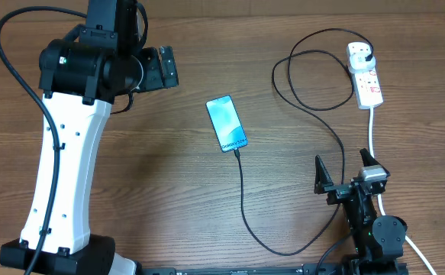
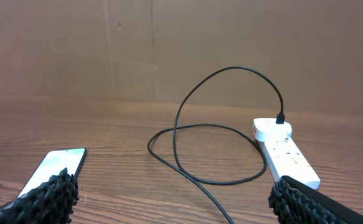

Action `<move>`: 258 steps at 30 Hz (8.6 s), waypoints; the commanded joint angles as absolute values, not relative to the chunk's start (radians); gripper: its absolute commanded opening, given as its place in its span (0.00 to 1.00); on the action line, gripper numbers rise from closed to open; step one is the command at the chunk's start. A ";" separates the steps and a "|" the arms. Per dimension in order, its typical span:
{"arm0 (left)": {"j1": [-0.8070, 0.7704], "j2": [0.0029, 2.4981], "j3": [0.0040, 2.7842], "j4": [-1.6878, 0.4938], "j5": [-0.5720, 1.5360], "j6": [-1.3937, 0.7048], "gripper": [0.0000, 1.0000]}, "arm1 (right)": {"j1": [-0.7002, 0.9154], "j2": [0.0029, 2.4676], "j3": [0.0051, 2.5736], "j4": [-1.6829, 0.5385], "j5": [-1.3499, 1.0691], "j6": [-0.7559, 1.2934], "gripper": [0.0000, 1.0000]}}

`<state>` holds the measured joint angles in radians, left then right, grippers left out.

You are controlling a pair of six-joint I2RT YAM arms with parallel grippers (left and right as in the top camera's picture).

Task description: Plug charger to phone and switch on socket

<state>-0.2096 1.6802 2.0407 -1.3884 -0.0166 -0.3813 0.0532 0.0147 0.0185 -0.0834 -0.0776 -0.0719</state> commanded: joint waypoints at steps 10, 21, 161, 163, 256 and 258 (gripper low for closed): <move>-0.217 1.682 2.044 -1.387 -0.026 -0.359 1.00 | 0.057 0.003 0.008 -0.080 -0.072 -0.076 1.00; -0.217 1.682 2.044 -1.388 -0.027 -0.358 0.99 | 0.057 0.003 0.008 -0.080 -0.072 -0.076 1.00; -0.052 0.004 0.005 -0.066 -0.138 0.001 0.99 | 0.057 0.003 0.008 -0.080 -0.072 -0.076 1.00; -0.052 0.004 0.005 -0.066 -0.138 0.001 1.00 | 0.057 0.003 0.008 -0.080 -0.072 -0.076 1.00; -0.052 0.004 0.005 -0.066 -0.138 0.001 1.00 | 0.058 0.003 0.008 -0.080 -0.079 0.056 1.00; -0.052 0.004 0.005 -0.066 -0.138 0.001 1.00 | 0.058 0.003 0.008 -0.080 -0.079 0.056 1.00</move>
